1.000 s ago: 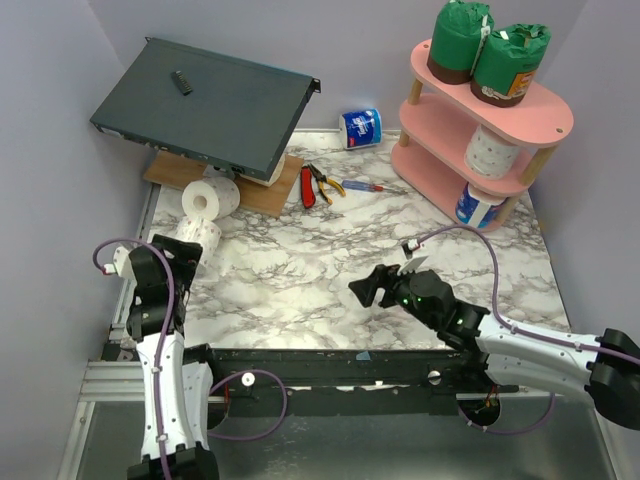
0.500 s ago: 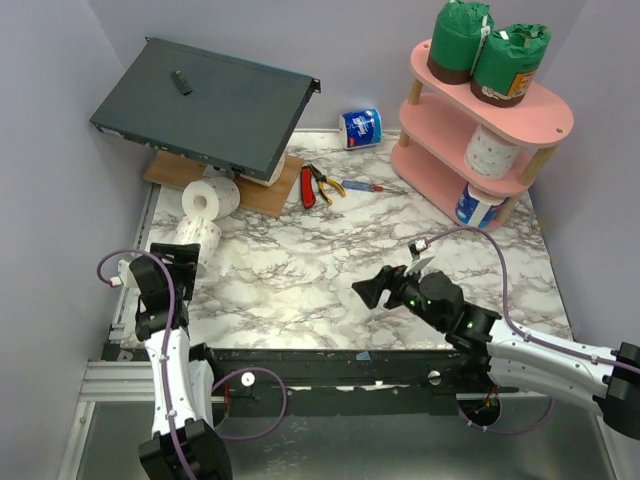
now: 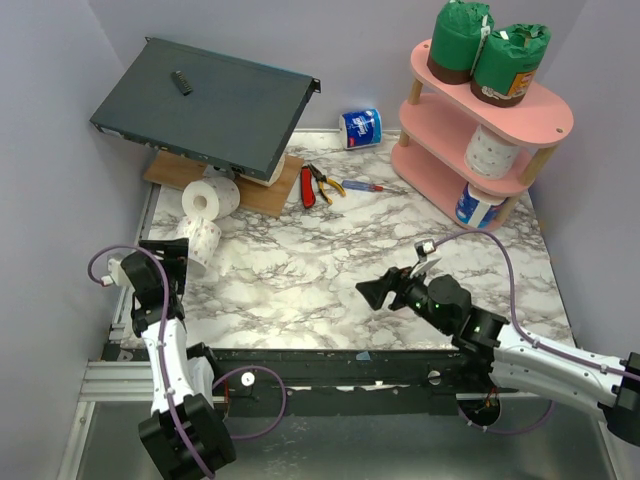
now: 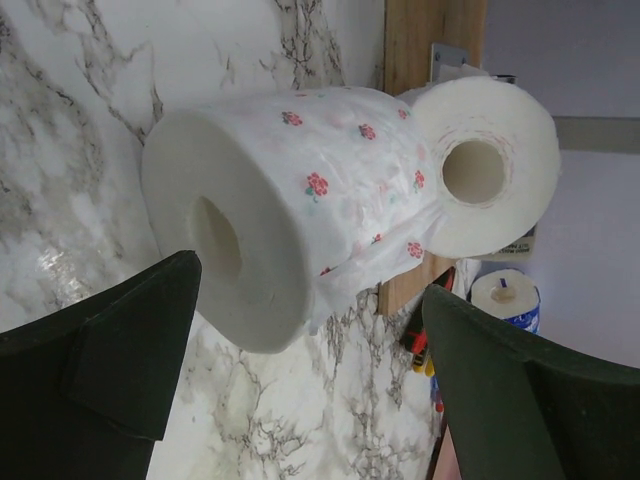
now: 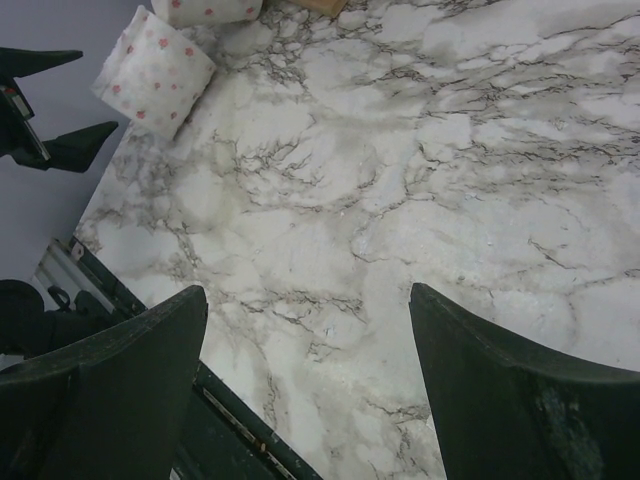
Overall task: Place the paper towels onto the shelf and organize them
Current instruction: Pick up the paper towel from the center of the board.
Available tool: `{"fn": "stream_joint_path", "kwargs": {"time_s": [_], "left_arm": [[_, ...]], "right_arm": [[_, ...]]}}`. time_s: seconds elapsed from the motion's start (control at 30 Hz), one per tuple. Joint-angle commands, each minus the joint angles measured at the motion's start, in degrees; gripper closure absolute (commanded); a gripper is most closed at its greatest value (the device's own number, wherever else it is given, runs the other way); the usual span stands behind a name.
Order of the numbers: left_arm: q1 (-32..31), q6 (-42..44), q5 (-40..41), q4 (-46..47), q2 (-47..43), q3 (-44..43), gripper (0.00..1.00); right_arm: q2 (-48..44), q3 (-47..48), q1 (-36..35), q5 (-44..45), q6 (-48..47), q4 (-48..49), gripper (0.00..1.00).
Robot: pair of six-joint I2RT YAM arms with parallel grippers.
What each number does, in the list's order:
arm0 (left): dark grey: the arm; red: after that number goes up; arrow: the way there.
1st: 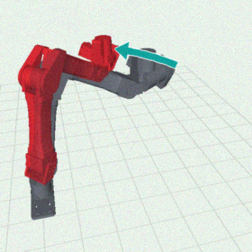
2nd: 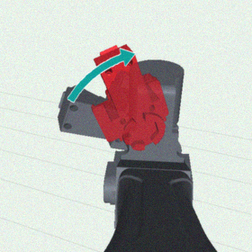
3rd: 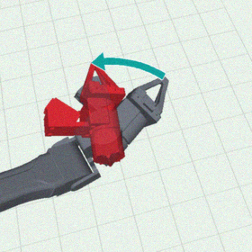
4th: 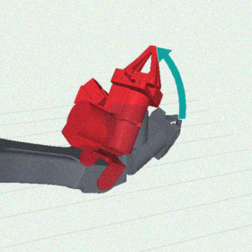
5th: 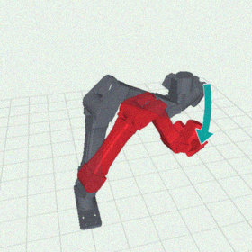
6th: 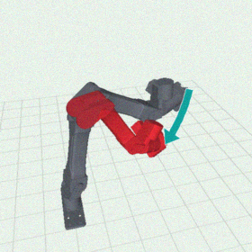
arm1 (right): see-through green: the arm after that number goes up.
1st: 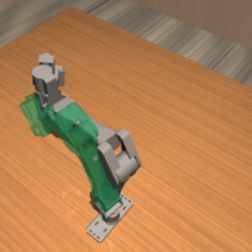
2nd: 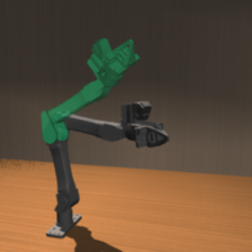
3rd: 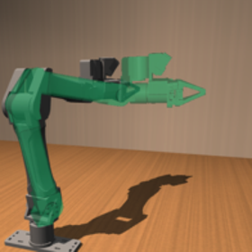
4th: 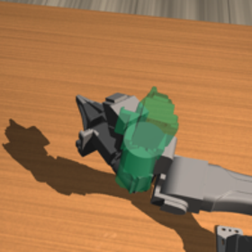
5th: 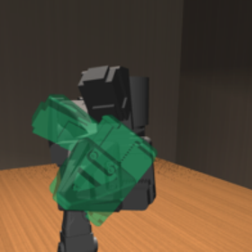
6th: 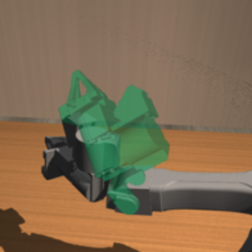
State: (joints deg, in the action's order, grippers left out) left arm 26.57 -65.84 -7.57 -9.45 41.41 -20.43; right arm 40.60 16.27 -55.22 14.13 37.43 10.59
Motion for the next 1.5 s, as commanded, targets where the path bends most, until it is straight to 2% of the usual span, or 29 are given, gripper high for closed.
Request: {"fn": "stream_joint_path", "kwargs": {"time_s": [0.0,0.57,0.9,1.07,1.47], "left_arm": [[0.85,0.45,-3.45,7.66,1.6,1.68,0.04],[0.83,1.51,-4.82,12.26,7.39,2.05,0.08],[0.93,-0.42,-7.54,24.3,11.37,6.5,0.17],[0.85,-0.69,-7.57,26.57,11.05,7.64,0.27],[0.85,-1.13,-7.11,27.71,5.34,10.32,0.6]], "right_arm": [[-1.42,-1.37,-0.4,1.1,-0.34,-0.83,0.15],[-2.7,-1.95,-0.34,1.73,-0.39,-1.18,0.14],[-3.83,-2.68,-0.35,2.04,-0.73,-0.77,0.14],[-3.83,-3.0,-0.36,2.35,-0.71,-0.34,0.14],[-2.45,-3.09,-0.35,2.57,-0.52,0.39,0.14]]}}
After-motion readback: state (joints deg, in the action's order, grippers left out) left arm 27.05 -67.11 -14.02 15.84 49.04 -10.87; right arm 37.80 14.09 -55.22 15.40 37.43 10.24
